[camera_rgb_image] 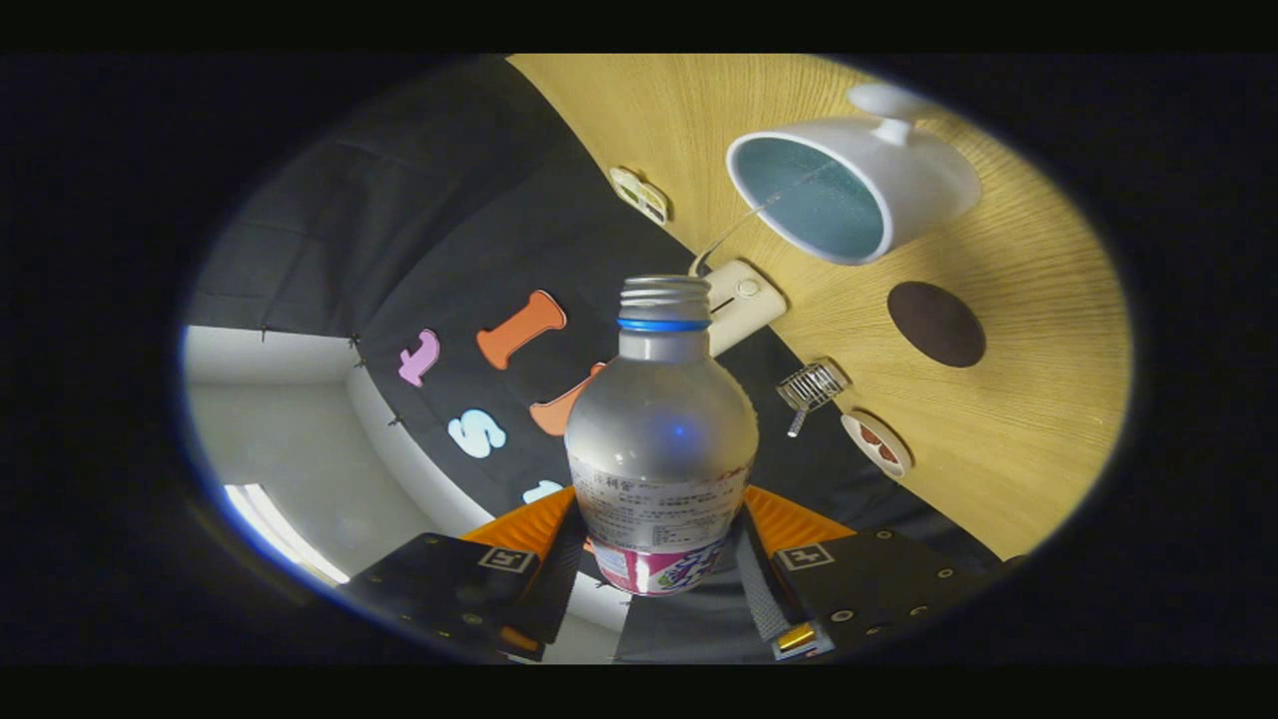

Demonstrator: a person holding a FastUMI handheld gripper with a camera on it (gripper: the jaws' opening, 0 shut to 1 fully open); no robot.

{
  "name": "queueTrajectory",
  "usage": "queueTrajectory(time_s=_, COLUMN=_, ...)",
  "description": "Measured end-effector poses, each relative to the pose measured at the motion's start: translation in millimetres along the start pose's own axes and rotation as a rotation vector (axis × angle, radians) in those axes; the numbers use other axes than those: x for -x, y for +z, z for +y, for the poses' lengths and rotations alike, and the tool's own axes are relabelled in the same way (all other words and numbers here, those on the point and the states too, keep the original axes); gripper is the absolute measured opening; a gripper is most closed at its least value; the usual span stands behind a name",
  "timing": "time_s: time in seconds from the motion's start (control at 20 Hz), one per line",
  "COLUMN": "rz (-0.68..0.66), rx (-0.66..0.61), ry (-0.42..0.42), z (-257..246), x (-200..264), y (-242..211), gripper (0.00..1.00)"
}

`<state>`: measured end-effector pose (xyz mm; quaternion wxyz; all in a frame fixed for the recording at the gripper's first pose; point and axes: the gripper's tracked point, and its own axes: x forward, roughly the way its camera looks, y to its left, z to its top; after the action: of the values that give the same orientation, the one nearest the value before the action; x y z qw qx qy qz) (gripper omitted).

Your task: Take the bottle from table, then pour the juice into the cup, finally place the bottle on the coaster

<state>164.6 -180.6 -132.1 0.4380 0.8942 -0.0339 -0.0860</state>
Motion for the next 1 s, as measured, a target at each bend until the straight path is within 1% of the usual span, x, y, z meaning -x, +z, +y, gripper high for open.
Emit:
queueTrajectory(time_s=0.2, rz=-0.011, rx=-0.020, ry=0.016, z=6, x=-1, y=4, gripper=0.73)
queueTrajectory(time_s=0.7, rz=-0.017, rx=-0.036, ry=0.012, z=8, x=-2, y=5, gripper=0.73)
queueTrajectory(time_s=0.8, rz=-0.024, rx=-0.012, ry=-0.011, z=4, x=0, y=6, gripper=0.73)
queueTrajectory(time_s=1.0, rz=-0.041, rx=0.078, ry=-0.088, z=-17, x=2, y=16, gripper=0.73)
